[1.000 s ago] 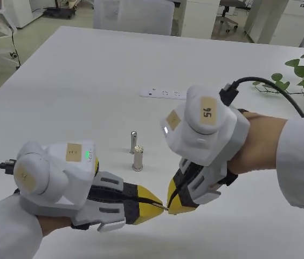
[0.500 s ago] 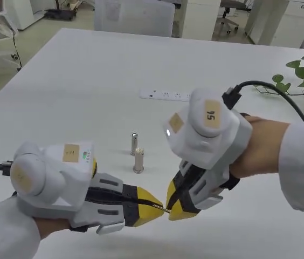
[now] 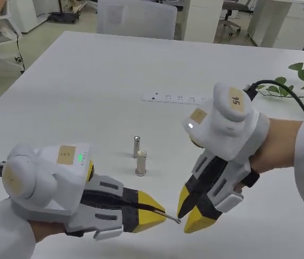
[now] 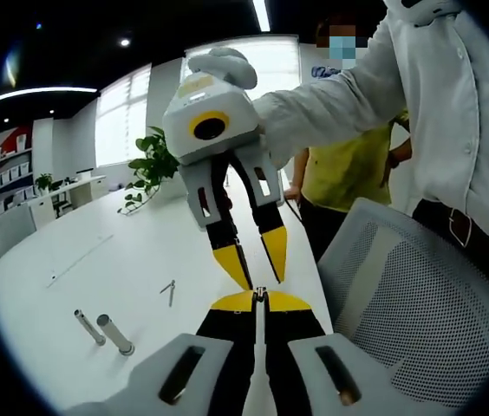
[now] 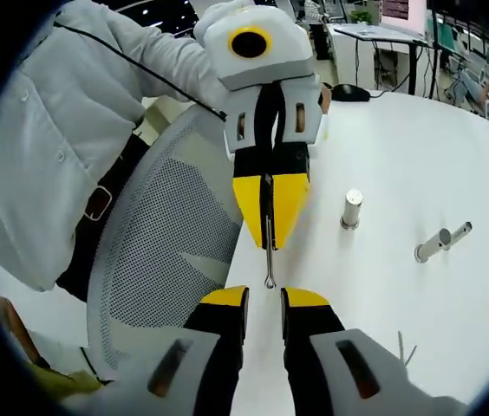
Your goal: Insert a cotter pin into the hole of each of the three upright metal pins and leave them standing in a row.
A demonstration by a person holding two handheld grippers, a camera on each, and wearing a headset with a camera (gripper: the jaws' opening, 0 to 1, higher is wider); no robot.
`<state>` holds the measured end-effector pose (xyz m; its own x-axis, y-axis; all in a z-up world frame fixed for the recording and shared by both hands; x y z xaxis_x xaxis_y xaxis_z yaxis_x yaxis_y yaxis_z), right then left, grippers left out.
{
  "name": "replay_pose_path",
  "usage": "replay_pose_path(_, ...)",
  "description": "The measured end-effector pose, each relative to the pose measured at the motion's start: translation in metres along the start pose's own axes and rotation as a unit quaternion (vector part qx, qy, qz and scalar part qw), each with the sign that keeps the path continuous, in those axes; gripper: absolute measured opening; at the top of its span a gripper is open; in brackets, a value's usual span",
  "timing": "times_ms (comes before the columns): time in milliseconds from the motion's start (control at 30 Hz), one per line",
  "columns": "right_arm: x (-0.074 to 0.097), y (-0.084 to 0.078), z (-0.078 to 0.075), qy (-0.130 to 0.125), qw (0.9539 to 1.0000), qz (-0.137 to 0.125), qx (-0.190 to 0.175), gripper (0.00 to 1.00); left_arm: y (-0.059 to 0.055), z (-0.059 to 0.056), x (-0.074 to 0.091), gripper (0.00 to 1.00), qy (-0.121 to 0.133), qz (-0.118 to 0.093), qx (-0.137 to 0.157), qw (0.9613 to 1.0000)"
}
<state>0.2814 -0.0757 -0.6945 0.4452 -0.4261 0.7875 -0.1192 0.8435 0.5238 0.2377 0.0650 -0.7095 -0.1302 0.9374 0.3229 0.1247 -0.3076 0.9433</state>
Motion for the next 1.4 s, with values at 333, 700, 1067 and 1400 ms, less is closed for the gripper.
replay_pose_path(333,-0.005,-0.004,-0.002,0.066,0.9969,-0.034,-0.026,0.17,0.006,-0.008,-0.002,0.00,-0.019,-0.001,-0.017,0.9997)
replay_pose_path(700,-0.003,-0.001,0.005,0.121,0.9900,-0.056,-0.046,0.14,0.010,-0.014,-0.004,0.00,-0.034,-0.004,-0.030,0.9990)
replay_pose_path(1067,-0.006,-0.001,0.012,0.142,0.9870,-0.059,-0.048,0.12,0.012,-0.017,-0.007,0.00,-0.044,-0.007,-0.038,0.9983)
replay_pose_path(1400,-0.003,-0.002,0.012,0.152,0.9850,-0.061,-0.055,0.07,0.011,-0.019,-0.008,0.00,-0.048,-0.003,-0.039,0.9981)
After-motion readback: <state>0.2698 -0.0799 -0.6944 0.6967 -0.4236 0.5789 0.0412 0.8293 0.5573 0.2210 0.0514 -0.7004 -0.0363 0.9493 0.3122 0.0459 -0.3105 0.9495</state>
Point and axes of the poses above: the centre of the closed fingertips' face, and the gripper's own axes: x roughly backward along the fingers, z roughly to its left, y roughly out of its top, the point moved 9 cm from there along x, roughly backward along the fingers, and after that the axes turned 3 degrees about x, right-handed, at the moved point
